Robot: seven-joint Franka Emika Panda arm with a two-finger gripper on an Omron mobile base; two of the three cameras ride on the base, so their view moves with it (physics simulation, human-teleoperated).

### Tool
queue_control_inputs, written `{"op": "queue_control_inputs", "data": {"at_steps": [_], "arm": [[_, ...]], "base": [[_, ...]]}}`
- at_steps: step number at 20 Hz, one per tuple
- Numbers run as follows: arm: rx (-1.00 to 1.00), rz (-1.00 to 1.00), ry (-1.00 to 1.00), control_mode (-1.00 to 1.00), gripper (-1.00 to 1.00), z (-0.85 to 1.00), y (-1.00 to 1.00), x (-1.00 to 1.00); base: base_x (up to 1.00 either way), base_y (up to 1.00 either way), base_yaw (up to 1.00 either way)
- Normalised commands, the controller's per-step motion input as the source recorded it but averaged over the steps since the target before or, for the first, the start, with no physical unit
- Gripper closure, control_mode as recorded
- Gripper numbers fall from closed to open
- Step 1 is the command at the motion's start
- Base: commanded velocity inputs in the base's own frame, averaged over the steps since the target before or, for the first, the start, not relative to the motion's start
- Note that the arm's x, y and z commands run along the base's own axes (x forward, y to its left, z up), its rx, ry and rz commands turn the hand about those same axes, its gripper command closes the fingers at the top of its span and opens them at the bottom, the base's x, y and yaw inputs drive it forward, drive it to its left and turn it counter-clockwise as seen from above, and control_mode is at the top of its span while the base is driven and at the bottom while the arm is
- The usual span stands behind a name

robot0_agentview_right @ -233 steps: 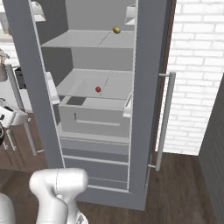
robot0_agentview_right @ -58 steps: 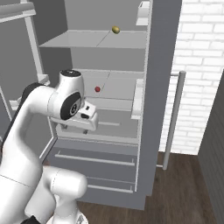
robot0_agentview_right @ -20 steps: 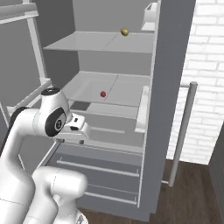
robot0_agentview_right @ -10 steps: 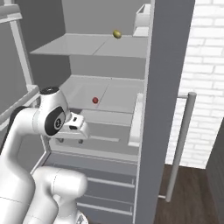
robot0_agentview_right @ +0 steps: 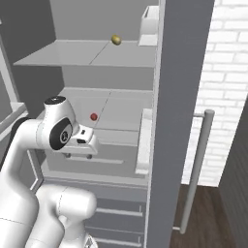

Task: Take the strawberry from the fridge and place it on top of the pancake, located on the dining counter.

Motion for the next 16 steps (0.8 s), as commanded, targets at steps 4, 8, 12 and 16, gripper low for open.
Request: {"op": "queue_control_inputs", "data": {"at_steps": [4,8,12,16], "arm": [[0.00,0.00,0.00,1.00,-1.00,0.00,0.00,0.00],[0.00,0.00,0.00,1.00,-1.00,0.00,0.00,0.00],[0.00,0.00,0.00,1.00,-1.00,0.00,0.00,0.00],[0.00,0.00,0.00,1.00,-1.00,0.00,0.00,0.00]], "base": [[0.52,0.00,0.03],[0.50,0.00,0.04],[0.64,0.08,0.03],[0.45,0.08,0.00]]}}
